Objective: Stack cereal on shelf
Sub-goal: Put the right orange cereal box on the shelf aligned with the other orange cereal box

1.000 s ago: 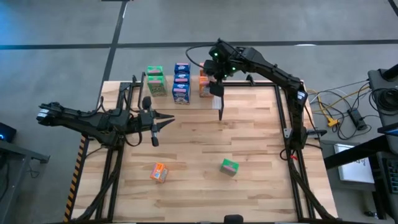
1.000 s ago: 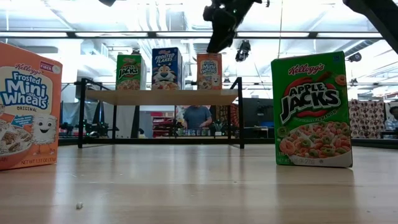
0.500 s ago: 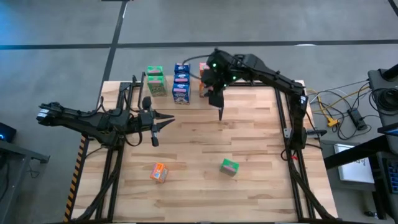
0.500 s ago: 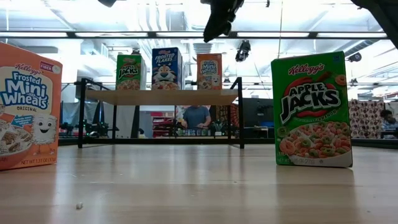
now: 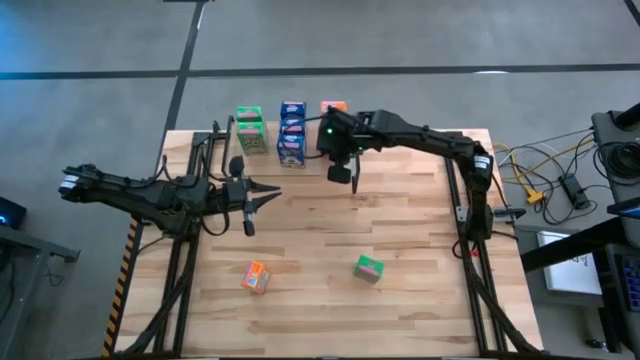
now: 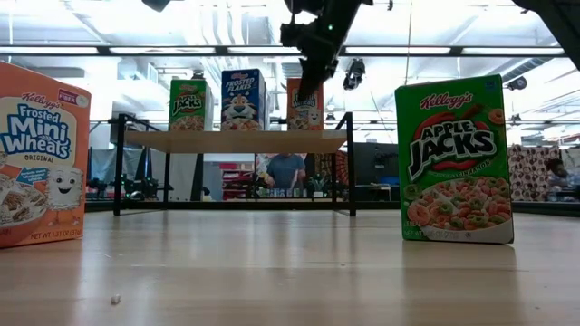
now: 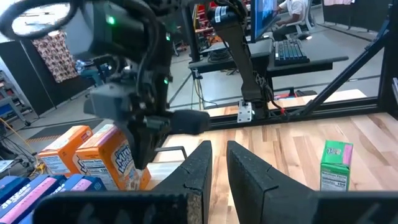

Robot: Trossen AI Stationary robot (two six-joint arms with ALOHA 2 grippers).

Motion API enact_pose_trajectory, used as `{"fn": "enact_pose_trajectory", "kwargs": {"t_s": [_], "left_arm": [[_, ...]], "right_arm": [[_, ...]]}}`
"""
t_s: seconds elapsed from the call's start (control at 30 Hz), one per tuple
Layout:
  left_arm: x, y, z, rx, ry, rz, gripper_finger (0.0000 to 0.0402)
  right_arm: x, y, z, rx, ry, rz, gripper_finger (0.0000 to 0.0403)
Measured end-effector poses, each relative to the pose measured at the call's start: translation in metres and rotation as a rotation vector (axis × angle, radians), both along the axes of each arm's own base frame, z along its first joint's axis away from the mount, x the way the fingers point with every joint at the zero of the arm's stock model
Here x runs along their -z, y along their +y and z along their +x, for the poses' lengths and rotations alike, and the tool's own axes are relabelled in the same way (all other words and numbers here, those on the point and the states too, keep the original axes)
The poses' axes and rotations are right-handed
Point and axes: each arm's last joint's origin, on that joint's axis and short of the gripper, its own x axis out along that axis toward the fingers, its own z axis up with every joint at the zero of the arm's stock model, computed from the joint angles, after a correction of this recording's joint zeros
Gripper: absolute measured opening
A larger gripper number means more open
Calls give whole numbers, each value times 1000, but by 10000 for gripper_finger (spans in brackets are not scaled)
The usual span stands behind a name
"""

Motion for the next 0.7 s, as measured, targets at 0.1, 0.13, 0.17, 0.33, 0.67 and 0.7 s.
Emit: {"fn": "enact_pose_trajectory", "kwargs": {"t_s": [0.1,0.13,0.17,0.33,0.67,0.7], "left_arm": [[0,0,0,0,0,0,32],[0,0,0,0,0,0,32],[0,0,0,0,1,0,32],[0,0,0,-1,0,0,32],[0,0,0,-5,0,1,32],[0,0,0,-5,0,1,32]], "right_arm": [[9,-2,3,7,-2,-19,12],[12,-2,4,18,1,-40,12],[15,-3,5,28,5,-64,12],[23,-5,5,31,29,-106,12],[19,-8,7,13,5,-138,12],[19,-9,7,17,7,-146,12]]}}
